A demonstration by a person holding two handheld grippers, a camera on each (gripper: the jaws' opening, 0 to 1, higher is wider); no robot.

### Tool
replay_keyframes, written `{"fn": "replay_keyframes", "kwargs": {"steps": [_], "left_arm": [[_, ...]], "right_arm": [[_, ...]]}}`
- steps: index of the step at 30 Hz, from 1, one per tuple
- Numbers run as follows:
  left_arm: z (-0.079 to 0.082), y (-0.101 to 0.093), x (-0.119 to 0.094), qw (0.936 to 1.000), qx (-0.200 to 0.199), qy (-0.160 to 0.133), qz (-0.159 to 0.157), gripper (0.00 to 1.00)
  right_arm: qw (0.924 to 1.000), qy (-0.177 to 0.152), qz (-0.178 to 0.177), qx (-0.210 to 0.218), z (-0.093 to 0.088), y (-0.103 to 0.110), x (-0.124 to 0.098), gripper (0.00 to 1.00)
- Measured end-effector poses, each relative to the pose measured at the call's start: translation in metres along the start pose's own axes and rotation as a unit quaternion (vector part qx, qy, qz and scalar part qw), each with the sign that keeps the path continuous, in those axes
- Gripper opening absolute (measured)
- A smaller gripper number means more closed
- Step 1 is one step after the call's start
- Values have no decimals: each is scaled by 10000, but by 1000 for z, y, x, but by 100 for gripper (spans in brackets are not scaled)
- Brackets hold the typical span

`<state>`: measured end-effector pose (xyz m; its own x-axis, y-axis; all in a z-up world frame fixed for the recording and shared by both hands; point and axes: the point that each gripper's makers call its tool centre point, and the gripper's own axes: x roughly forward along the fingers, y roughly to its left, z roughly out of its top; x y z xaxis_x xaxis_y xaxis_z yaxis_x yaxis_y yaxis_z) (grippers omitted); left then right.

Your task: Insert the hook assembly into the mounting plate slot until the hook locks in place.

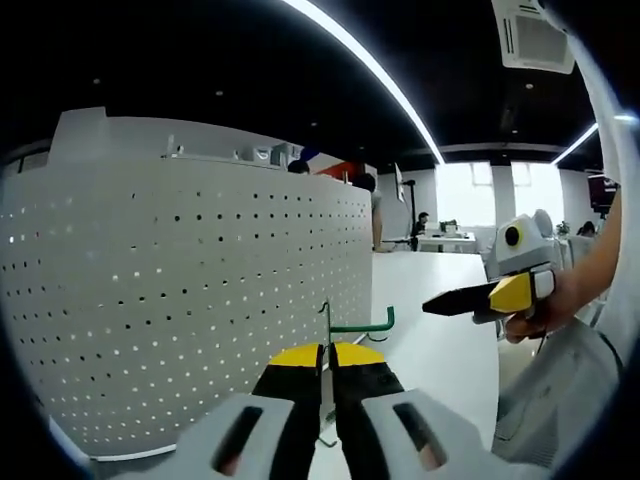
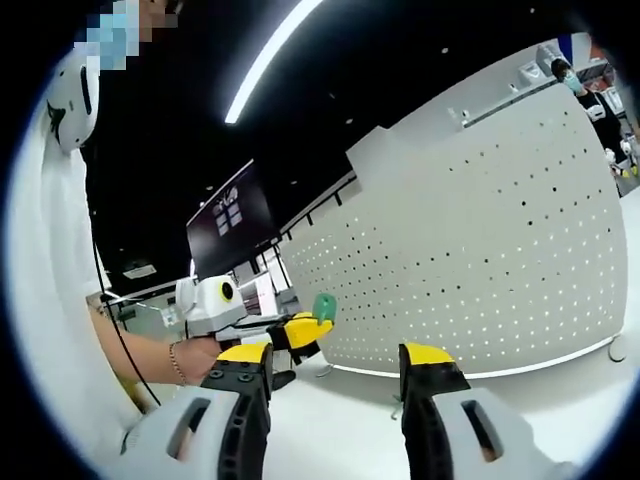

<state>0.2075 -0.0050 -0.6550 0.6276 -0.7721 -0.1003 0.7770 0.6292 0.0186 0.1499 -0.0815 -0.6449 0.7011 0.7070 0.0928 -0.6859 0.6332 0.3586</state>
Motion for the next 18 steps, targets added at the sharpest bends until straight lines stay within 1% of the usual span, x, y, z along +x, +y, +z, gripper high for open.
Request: {"fn": "replay_keyframes", "kwargs": {"steps": [7, 12, 14, 18], "left_arm": [[0, -1, 0, 10000, 15, -1, 2, 2], [1, -2, 0, 10000, -34, -30, -10, 2], [0, -3, 0, 10000, 13, 1, -16, 2], [0, -4, -1, 10000, -22, -14, -11, 2]], "right_arm": [[9999, -52, 138, 5, 1, 6, 16, 45], [9998, -32, 197, 9, 0, 11, 25, 45], [9998, -32, 212, 12, 1, 11, 28, 45], [9997, -65, 228, 64, 2, 11, 35, 43]]}}
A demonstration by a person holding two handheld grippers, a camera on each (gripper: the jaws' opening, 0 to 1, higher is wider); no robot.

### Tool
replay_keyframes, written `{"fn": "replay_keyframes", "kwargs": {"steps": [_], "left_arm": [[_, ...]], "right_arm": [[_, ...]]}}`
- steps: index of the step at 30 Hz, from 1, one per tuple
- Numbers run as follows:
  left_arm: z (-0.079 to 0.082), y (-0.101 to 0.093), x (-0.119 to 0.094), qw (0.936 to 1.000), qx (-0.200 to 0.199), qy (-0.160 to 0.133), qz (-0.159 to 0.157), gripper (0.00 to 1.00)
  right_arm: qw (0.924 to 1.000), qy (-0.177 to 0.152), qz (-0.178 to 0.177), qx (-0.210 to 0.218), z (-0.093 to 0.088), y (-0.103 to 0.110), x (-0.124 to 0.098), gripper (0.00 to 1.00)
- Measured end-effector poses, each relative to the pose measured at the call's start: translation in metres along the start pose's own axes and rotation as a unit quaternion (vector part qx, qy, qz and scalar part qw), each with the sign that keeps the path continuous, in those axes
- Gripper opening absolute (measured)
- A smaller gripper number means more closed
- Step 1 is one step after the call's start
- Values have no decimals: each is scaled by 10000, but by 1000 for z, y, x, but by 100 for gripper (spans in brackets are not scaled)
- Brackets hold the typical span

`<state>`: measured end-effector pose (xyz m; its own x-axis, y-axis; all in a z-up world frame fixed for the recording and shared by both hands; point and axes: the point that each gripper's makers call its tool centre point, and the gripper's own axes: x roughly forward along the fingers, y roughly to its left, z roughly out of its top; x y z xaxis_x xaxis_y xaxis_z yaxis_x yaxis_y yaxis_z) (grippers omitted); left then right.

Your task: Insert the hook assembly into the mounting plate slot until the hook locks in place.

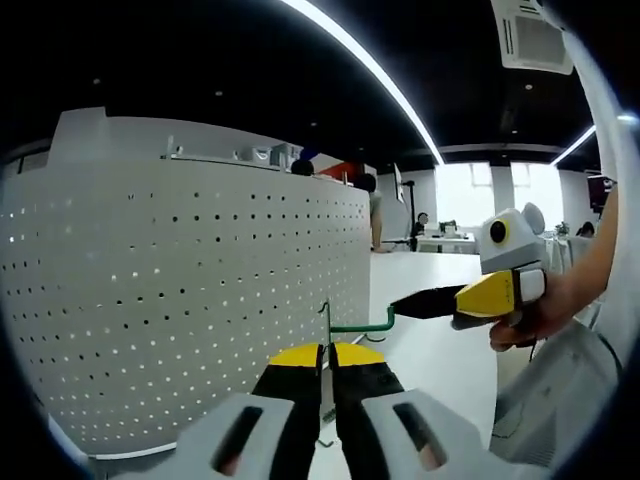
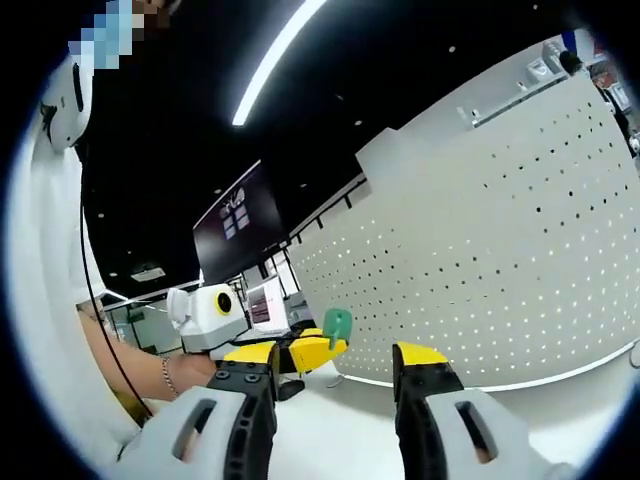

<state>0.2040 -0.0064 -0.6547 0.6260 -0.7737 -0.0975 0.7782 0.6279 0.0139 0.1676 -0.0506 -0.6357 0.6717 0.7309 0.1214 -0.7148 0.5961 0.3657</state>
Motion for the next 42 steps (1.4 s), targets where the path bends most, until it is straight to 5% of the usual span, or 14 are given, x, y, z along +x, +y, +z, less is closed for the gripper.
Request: {"fn": "replay_keyframes", "kwargs": {"steps": [19, 42], "left_arm": [[3, 1, -2, 10000, 14, -26, 23, 2], [5, -3, -1, 10000, -48, -68, 56, 2]], "right_arm": [[9995, -17, 214, 224, -2, 8, 30, 38], [9986, 85, 277, 448, -10, 10, 46, 20]]}}
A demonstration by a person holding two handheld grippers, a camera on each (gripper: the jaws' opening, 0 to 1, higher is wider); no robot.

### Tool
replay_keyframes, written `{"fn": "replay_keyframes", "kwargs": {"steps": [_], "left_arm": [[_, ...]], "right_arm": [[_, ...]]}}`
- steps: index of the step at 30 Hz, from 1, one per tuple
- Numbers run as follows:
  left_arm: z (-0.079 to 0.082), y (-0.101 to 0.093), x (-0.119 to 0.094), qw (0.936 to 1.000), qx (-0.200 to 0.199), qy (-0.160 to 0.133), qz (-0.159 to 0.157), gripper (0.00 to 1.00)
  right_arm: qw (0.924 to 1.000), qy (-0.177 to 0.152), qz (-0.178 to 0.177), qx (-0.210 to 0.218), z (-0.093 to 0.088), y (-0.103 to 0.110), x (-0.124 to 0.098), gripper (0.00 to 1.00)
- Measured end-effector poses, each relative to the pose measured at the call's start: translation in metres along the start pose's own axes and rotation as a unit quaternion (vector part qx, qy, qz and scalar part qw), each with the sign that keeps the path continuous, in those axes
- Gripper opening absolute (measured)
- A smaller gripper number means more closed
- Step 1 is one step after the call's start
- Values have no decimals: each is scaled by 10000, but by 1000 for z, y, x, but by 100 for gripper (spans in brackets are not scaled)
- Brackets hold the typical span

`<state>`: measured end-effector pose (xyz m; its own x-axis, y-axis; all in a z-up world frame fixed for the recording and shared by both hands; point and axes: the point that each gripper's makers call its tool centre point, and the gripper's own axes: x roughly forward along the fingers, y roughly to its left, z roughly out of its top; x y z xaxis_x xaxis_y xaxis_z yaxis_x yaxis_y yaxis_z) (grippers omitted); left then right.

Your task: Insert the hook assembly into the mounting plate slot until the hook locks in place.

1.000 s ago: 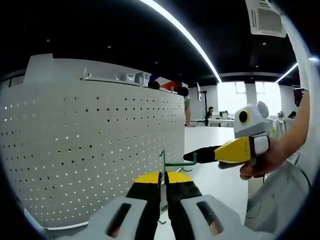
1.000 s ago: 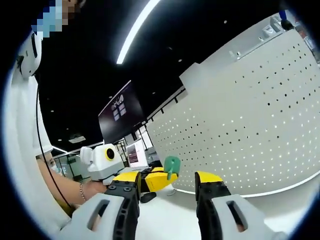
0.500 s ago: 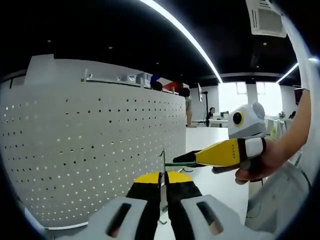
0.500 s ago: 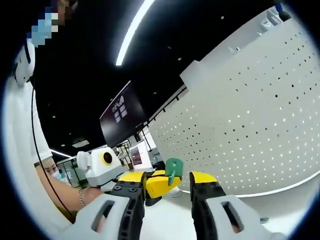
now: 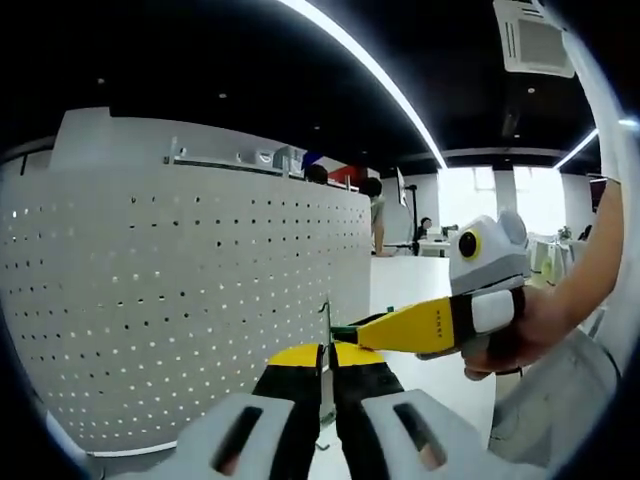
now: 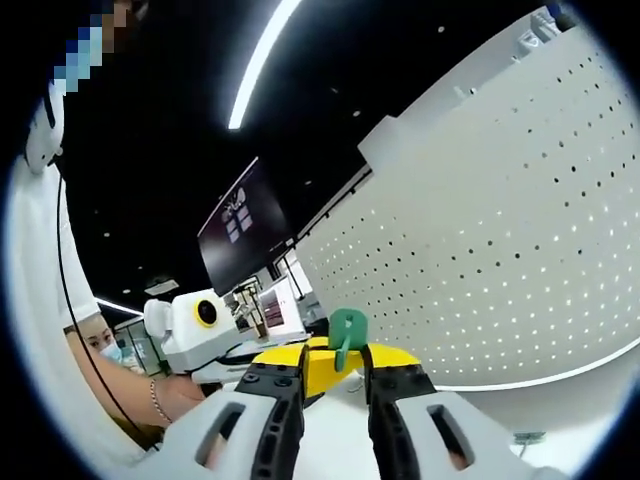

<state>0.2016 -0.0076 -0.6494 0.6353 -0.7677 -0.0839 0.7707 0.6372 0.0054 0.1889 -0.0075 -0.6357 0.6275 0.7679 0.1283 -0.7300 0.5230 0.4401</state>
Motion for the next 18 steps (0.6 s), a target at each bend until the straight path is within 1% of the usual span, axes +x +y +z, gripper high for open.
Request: {"fn": "replay_keyframes", "kwargs": {"steps": [4, 8, 16, 18], "left_arm": [[1, -1, 1, 10000, -10, -12, 17, 2], [1, -1, 1, 10000, -24, -30, 14, 2], [2, 0, 1, 10000, -15, -38, 58, 2], [1, -1, 2, 10000, -26, -31, 62, 2]], "right_arm": [[10000, -23, -12, 1, 1, 0, 1, 19], [9999, -47, -113, -62, 3, -3, 1, 13], [9996, -107, -261, 6, 4, -7, 2, 6], [9995, -123, -293, -77, 5, -6, 3, 5]]}}
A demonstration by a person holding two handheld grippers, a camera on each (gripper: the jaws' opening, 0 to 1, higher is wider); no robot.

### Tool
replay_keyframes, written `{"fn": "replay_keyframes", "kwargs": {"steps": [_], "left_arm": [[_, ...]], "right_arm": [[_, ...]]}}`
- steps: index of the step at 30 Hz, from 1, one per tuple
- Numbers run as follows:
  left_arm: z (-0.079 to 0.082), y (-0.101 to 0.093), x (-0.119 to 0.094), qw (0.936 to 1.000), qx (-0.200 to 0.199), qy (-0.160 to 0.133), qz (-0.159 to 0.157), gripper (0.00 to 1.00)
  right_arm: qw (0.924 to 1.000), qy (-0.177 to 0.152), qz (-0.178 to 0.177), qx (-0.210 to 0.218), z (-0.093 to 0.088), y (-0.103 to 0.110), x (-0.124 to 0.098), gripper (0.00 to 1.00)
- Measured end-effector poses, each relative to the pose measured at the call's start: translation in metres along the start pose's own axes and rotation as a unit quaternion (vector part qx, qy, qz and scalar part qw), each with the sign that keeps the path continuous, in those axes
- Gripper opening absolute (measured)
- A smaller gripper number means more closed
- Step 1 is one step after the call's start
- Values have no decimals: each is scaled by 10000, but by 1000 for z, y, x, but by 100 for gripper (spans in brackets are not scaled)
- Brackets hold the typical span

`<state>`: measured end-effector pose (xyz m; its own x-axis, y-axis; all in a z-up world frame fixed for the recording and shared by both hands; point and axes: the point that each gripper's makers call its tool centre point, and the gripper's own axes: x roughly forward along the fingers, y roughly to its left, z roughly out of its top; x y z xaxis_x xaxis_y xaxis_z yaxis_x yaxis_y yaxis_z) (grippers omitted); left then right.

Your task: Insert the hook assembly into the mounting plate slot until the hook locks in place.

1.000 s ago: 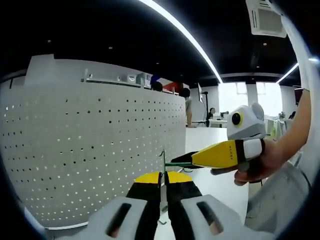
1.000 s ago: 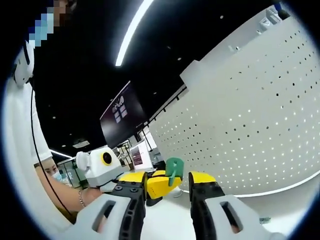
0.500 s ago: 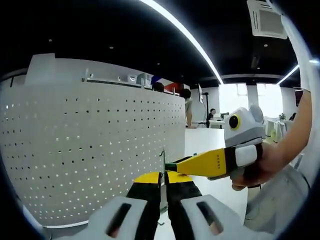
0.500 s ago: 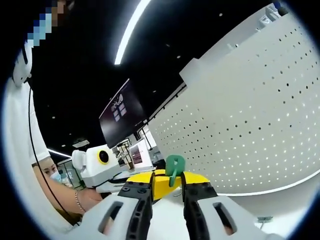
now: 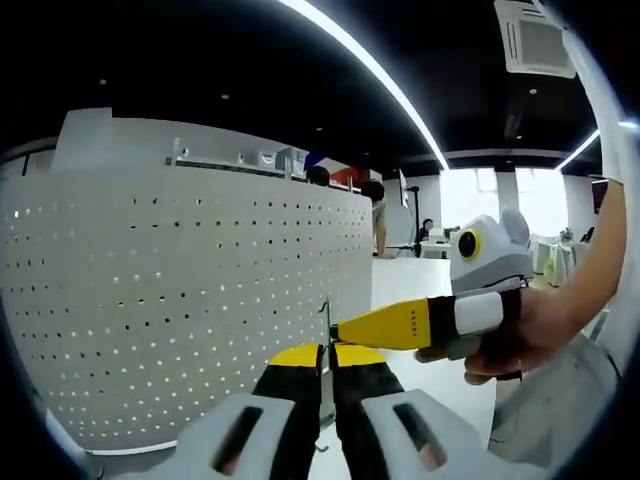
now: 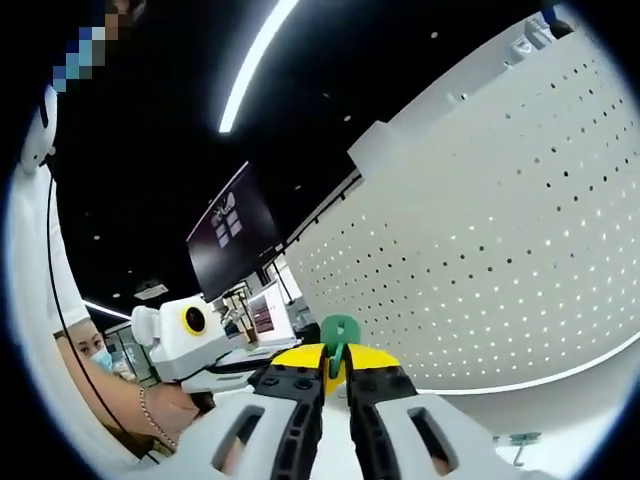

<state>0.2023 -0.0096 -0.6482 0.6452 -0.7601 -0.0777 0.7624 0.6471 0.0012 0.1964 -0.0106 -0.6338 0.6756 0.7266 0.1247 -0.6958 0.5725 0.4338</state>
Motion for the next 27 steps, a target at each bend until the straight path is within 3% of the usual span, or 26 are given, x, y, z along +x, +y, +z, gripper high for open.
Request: {"fn": "replay_keyframes", "kwargs": {"steps": [20, 27], "left_arm": [[1, -2, 4, 10000, -27, 5, -10, 2], [2, -3, 4, 10000, -77, -13, -38, 2]], "right_arm": [[9993, -125, -250, 265, 3, -5, -2, 1], [9994, -139, -287, 149, 4, -5, -3, 0]]}}
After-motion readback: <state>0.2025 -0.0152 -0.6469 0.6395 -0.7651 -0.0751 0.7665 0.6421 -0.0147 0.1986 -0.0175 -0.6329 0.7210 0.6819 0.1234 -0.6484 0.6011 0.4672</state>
